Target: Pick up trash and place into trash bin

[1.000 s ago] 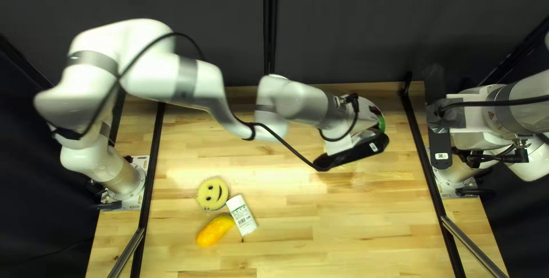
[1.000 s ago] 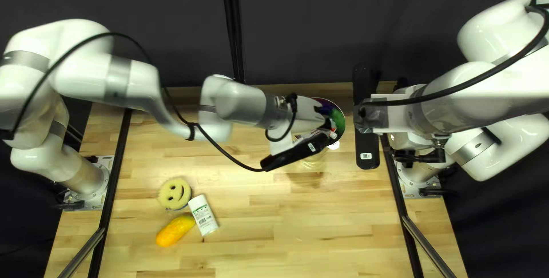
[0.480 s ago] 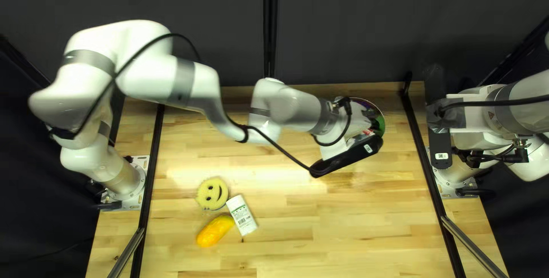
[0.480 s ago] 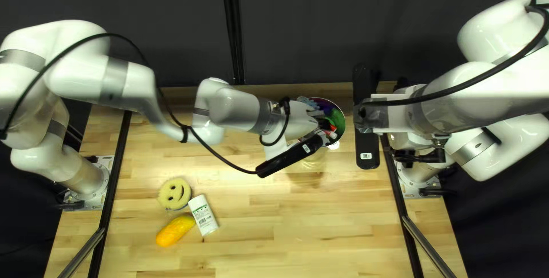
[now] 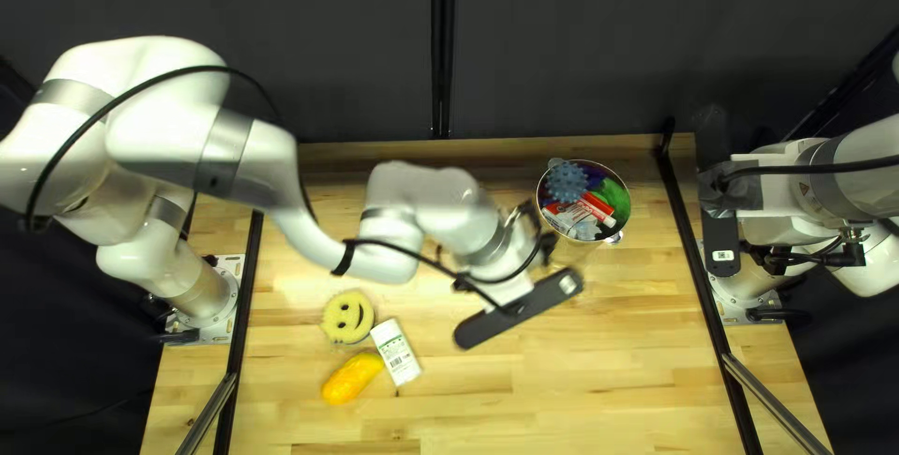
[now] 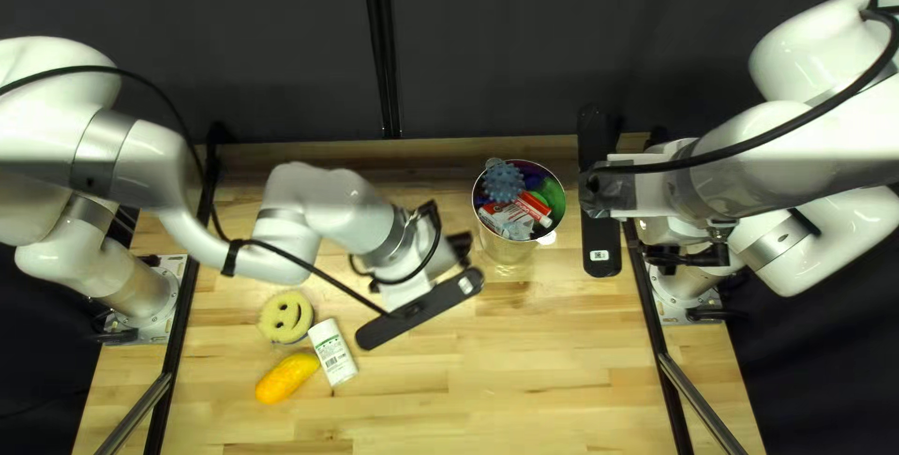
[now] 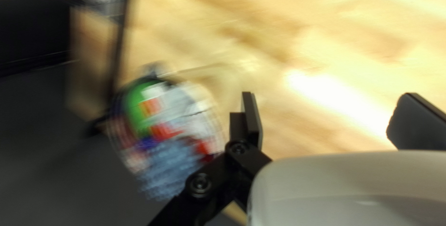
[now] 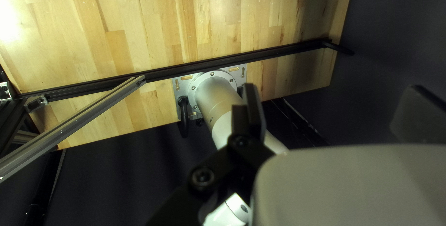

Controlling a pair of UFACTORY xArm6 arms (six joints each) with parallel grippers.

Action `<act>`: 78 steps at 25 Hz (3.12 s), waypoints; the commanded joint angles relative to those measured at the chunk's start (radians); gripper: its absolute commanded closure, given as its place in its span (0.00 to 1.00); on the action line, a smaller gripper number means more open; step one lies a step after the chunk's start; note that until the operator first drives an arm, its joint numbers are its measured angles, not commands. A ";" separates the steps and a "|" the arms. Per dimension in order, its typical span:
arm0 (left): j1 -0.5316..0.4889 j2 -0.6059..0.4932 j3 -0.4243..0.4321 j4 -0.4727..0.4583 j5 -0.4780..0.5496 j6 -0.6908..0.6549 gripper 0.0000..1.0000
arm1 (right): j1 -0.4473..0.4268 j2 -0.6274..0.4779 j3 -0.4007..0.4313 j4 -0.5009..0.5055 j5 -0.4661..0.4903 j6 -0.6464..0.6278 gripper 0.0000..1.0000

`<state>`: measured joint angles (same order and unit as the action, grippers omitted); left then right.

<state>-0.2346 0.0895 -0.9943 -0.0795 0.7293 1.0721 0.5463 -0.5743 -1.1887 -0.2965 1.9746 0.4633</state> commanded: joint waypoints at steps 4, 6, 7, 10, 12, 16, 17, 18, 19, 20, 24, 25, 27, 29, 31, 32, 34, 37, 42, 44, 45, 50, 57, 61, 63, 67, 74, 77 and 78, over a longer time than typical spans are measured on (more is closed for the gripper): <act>-0.081 0.090 0.045 -0.171 0.026 0.042 0.00 | 0.000 0.000 0.000 0.000 0.000 0.000 0.00; -0.106 0.097 0.067 -0.200 0.008 0.026 0.00 | 0.000 0.000 0.000 0.000 0.000 0.000 0.00; -0.112 0.096 0.077 -0.207 -0.001 0.018 0.00 | 0.000 0.000 0.000 0.000 0.000 0.000 0.00; -0.132 0.095 0.118 -0.218 -0.037 -0.037 0.00 | 0.000 0.000 0.000 0.000 0.000 0.000 0.00; -0.137 0.094 0.138 -0.199 -0.058 -0.088 0.00 | 0.000 0.000 0.000 0.000 0.000 0.000 0.00; -0.142 0.104 0.179 -0.125 -0.122 -0.260 0.00 | 0.000 0.000 0.000 0.000 0.000 0.000 0.00; -0.142 0.105 0.183 -0.112 -0.128 -0.286 0.00 | 0.000 0.000 0.000 0.000 0.000 0.000 0.00; -0.142 0.104 0.188 -0.086 -0.134 -0.334 0.00 | 0.000 0.000 0.000 0.000 0.000 0.000 0.00; -0.142 0.103 0.191 -0.073 -0.137 -0.357 0.00 | 0.000 0.000 0.000 0.000 0.000 0.000 0.00; -0.142 0.099 0.199 -0.047 -0.141 -0.400 0.00 | 0.000 0.000 0.000 0.000 0.000 0.000 0.00; -0.147 0.094 0.212 -0.006 -0.140 -0.480 0.00 | 0.000 0.000 0.000 0.000 0.000 0.000 0.00; -0.151 0.092 0.215 0.001 -0.139 -0.499 0.00 | 0.000 0.000 0.000 0.000 0.000 0.000 0.00; -0.156 0.095 0.215 0.007 -0.140 -0.519 0.00 | 0.000 0.000 0.000 0.000 0.000 0.000 0.00; -0.166 0.120 0.193 0.012 -0.136 -0.539 0.00 | 0.000 0.000 0.000 0.000 0.000 0.000 0.00; -0.174 0.151 0.159 0.024 -0.120 -0.560 0.00 | 0.000 0.000 0.000 0.000 0.000 0.000 0.00; -0.174 0.157 0.153 0.031 -0.114 -0.568 0.00 | 0.000 0.000 0.000 0.000 0.000 0.000 0.00; -0.174 0.164 0.150 0.050 -0.103 -0.588 0.00 | 0.000 0.000 0.000 0.000 0.000 0.000 0.00; -0.166 0.143 0.187 0.066 -0.111 -0.614 0.00 | 0.000 0.000 0.000 0.000 0.000 0.000 0.00; -0.162 0.135 0.204 0.077 -0.121 -0.644 0.00 | 0.000 0.000 0.000 0.000 0.000 0.000 0.00; -0.161 0.136 0.205 0.078 -0.123 -0.649 0.00 | 0.000 0.000 0.000 0.000 0.000 0.000 0.00; -0.159 0.137 0.207 0.078 -0.124 -0.651 0.00 | 0.000 0.000 0.000 0.000 0.000 0.000 0.00; -0.151 0.145 0.198 0.076 -0.114 -0.657 0.00 | 0.000 0.000 0.000 0.000 0.000 0.000 0.00; -0.143 0.133 0.216 0.074 -0.122 -0.672 0.38 | 0.000 0.000 0.000 0.000 0.000 0.000 0.00; -0.137 0.130 0.220 0.049 -0.123 -0.659 0.92 | 0.000 0.000 0.000 0.000 0.000 0.000 0.00; -0.135 0.130 0.220 0.041 -0.124 -0.652 0.94 | 0.000 0.000 0.000 0.000 0.000 0.000 0.00; -0.142 0.126 0.192 0.069 -0.113 -0.654 0.96 | 0.000 0.000 0.000 0.000 0.000 0.000 0.00; -0.147 0.061 -0.007 0.252 0.156 -0.669 0.96 | 0.000 0.000 0.000 0.000 0.000 0.000 0.00; -0.144 0.059 -0.075 0.323 0.224 -0.644 0.96 | 0.000 0.000 0.000 0.000 0.000 0.000 0.00; -0.140 0.065 -0.094 0.342 0.236 -0.629 0.96 | 0.000 0.000 0.000 0.000 0.000 0.000 0.00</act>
<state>-0.3783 0.1524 -1.0405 0.2091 0.9193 0.4173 0.5463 -0.5743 -1.1887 -0.2965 1.9746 0.4633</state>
